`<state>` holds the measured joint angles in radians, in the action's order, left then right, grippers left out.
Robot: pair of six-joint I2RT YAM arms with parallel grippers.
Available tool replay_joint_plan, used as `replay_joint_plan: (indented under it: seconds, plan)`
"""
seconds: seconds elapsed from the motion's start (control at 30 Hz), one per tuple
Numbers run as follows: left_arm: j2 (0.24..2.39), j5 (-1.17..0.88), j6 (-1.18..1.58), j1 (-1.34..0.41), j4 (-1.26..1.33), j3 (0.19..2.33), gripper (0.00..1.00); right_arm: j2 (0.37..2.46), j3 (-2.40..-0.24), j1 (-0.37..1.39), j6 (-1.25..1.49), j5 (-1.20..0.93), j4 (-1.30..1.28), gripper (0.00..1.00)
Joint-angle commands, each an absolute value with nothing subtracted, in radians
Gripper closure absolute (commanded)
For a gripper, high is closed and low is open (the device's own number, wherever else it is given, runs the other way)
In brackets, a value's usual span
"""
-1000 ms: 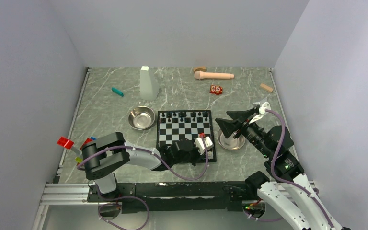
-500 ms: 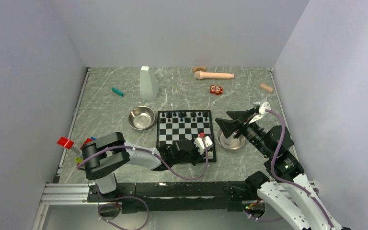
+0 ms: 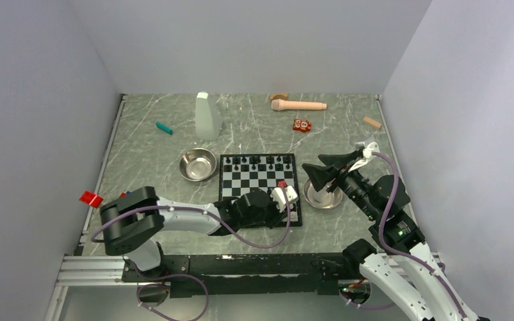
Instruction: Set up the chess pieces on the board
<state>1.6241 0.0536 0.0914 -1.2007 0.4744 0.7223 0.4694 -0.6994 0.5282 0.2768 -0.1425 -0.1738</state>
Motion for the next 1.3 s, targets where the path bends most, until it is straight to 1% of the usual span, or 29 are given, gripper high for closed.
replay_joint_plan:
  seconds: [0.0, 0.13, 0.23, 0.3, 0.37, 0.43, 0.47, 0.6, 0.73, 0.93, 1.27]
  plan:
    - [1.495, 0.072, 0.123, -1.198, 0.366, 0.812, 0.64, 0.494, -0.766, 0.532, 0.344, 0.028, -0.247, 0.34]
    - [1.393, 0.12, 0.138, -1.193, 0.268, 0.85, 0.61, 0.586, -0.852, 0.532, 0.408, 0.144, -0.392, 0.34]
    - [1.308, 0.137, 0.175, -1.153, 0.161, 0.894, 0.59, 0.702, -0.926, 0.532, 0.436, 0.167, -0.517, 0.36]
    - [1.256, 0.115, 0.248, -1.075, 0.036, 0.944, 0.58, 0.78, -0.972, 0.532, 0.447, 0.156, -0.603, 0.4]
    - [1.216, 0.055, 0.324, -0.951, -0.136, 1.001, 0.61, 0.854, -1.005, 0.532, 0.442, 0.096, -0.668, 0.45]
    - [1.146, 0.018, 0.346, -0.829, -0.206, 1.007, 0.63, 0.926, -1.02, 0.533, 0.434, 0.017, -0.715, 0.52]
    - [1.106, 0.015, 0.347, -0.775, -0.216, 0.99, 0.62, 0.956, -1.02, 0.535, 0.441, -0.008, -0.73, 0.54]
    - [0.964, 0.048, 0.317, -0.611, -0.264, 0.93, 0.52, 1.033, -0.982, 0.592, 0.494, -0.016, -0.767, 0.54]
    - [0.914, 0.023, 0.297, -0.49, -0.335, 0.908, 0.48, 1.105, -0.948, 0.676, 0.573, -0.012, -0.808, 0.55]
    - [0.881, -0.02, 0.309, -0.405, -0.325, 0.839, 0.48, 1.178, -0.91, 0.787, 0.675, -0.009, -0.815, 0.57]
    - [0.898, -0.087, 0.319, -0.385, -0.306, 0.821, 0.49, 1.29, -0.87, 0.854, 0.718, -0.006, -0.764, 0.55]
